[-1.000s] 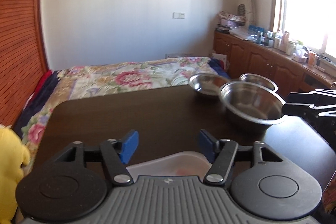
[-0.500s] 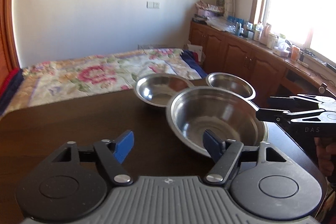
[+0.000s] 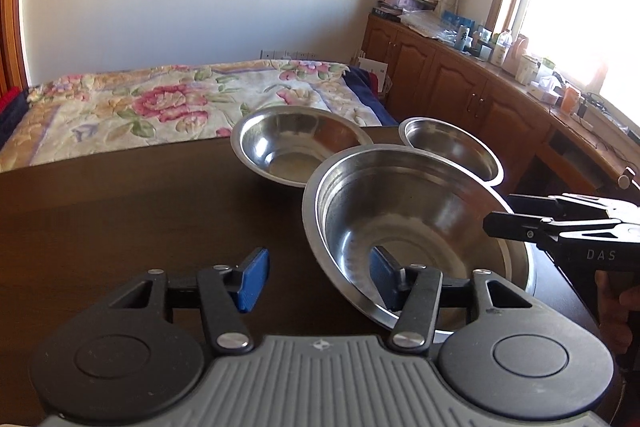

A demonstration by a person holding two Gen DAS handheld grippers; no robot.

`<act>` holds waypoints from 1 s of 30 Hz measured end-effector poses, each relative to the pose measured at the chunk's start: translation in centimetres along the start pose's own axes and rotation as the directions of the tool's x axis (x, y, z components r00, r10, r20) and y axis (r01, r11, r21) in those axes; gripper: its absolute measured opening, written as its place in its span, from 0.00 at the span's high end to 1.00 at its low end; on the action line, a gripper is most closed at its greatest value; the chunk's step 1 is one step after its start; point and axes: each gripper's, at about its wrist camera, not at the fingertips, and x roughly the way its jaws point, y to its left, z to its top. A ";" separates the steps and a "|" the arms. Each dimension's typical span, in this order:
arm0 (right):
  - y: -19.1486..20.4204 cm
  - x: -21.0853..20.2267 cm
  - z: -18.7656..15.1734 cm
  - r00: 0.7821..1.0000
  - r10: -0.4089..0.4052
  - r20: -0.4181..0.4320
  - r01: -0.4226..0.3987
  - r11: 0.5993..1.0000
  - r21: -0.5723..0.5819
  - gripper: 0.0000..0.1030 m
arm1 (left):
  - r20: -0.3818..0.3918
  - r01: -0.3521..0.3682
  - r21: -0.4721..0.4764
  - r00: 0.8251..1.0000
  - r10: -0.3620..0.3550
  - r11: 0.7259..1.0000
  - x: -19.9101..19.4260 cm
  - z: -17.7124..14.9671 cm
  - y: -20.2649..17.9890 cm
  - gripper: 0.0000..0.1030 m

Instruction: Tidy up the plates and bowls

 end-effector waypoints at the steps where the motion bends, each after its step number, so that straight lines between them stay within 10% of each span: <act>1: -0.1 0.1 0.0 1.000 0.004 -0.004 -0.004 1.000 0.006 0.39 | -0.003 0.004 -0.005 1.000 -0.004 1.000 0.2 0.1 0.0 0.46; 16: 0.1 0.9 -0.5 0.999 0.025 -0.042 -0.023 0.999 0.045 0.67 | -0.040 0.061 -0.029 0.997 -0.062 0.998 1.5 0.1 -0.5 0.75; 30: 2.0 -1.6 -1.4 0.999 0.035 -0.007 -0.035 0.999 0.018 0.73 | -0.003 0.077 0.019 0.997 -0.077 0.997 -3.1 -2.0 -1.3 0.74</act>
